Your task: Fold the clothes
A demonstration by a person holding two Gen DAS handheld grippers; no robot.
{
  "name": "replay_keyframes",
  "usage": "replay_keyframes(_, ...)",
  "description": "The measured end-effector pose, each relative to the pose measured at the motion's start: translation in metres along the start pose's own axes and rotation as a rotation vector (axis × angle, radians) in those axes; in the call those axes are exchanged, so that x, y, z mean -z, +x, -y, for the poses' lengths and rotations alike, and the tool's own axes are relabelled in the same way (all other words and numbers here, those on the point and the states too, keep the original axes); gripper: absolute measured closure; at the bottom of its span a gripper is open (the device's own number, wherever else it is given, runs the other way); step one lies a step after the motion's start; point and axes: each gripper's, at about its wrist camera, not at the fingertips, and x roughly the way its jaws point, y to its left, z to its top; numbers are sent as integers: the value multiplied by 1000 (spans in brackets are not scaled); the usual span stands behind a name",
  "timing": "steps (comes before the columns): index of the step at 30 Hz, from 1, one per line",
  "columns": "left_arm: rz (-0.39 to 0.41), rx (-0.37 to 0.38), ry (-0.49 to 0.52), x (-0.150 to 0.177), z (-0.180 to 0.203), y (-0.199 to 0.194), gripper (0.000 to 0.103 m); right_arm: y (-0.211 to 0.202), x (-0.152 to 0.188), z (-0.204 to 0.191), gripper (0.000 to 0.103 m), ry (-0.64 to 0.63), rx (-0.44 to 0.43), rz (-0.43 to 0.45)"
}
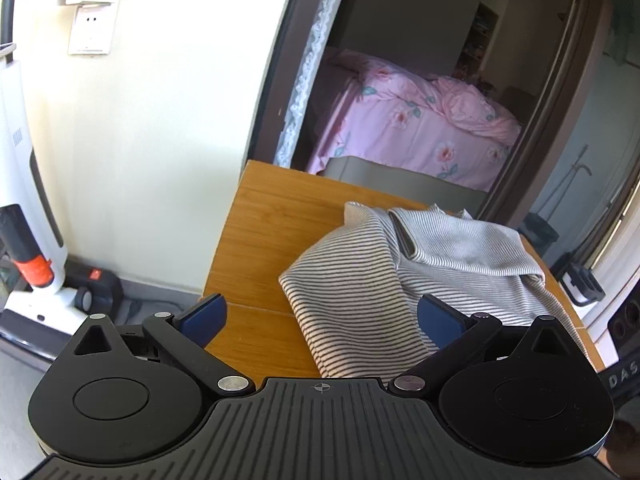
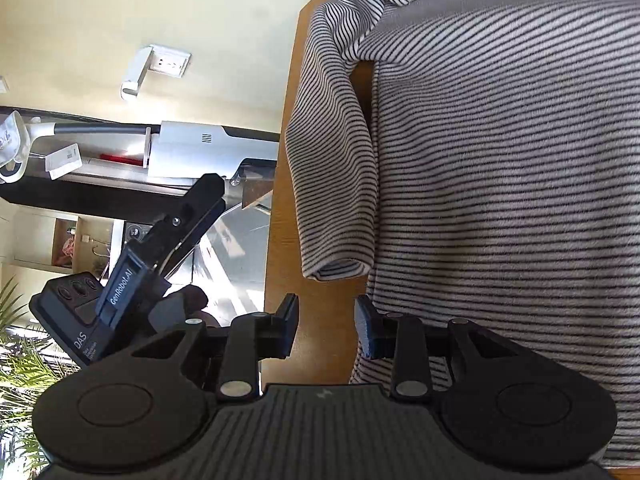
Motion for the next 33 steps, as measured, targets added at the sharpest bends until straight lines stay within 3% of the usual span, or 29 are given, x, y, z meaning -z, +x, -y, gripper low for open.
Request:
replay_keyframes(4,16,-16,-4,-3,-1,-7,0,13,-2,-13,71,-29,-10,71)
replay_keyframes(7,22,-31,-16,-5,-3,-11,0,27,-13,-18,72,-84,58,121)
replay_keyframes(8,25,-37,-25,-6,-4,-11,0,28,-16,-20,78,-114,92,140)
replay_keyframes(9,26,-42,-33,-7,-4,-11,0,29,-23,-24,94,-167,118,149)
replay_keyframes(11,29,-48,-52,-10,-5,-10,0,15,-39,-35,98,-242,128,194)
replay_keyframes(15,26,-46,-53,-17,2,-2,0,-66,-83,-87,99,-537,180,456)
replay_keyframes(18,16,-26,-40,-20,16,9,0,-131,-115,-107,99,-688,306,669)
replay_keyframes(23,-32,30,19,-19,55,37,0,-190,-153,-75,99,-688,448,768)
replay_keyframes(29,-37,143,171,-21,107,64,0,-212,-172,16,99,-527,506,746)
replay_keyframes(33,-58,239,257,-21,142,95,0,-203,-183,73,99,-385,512,698)
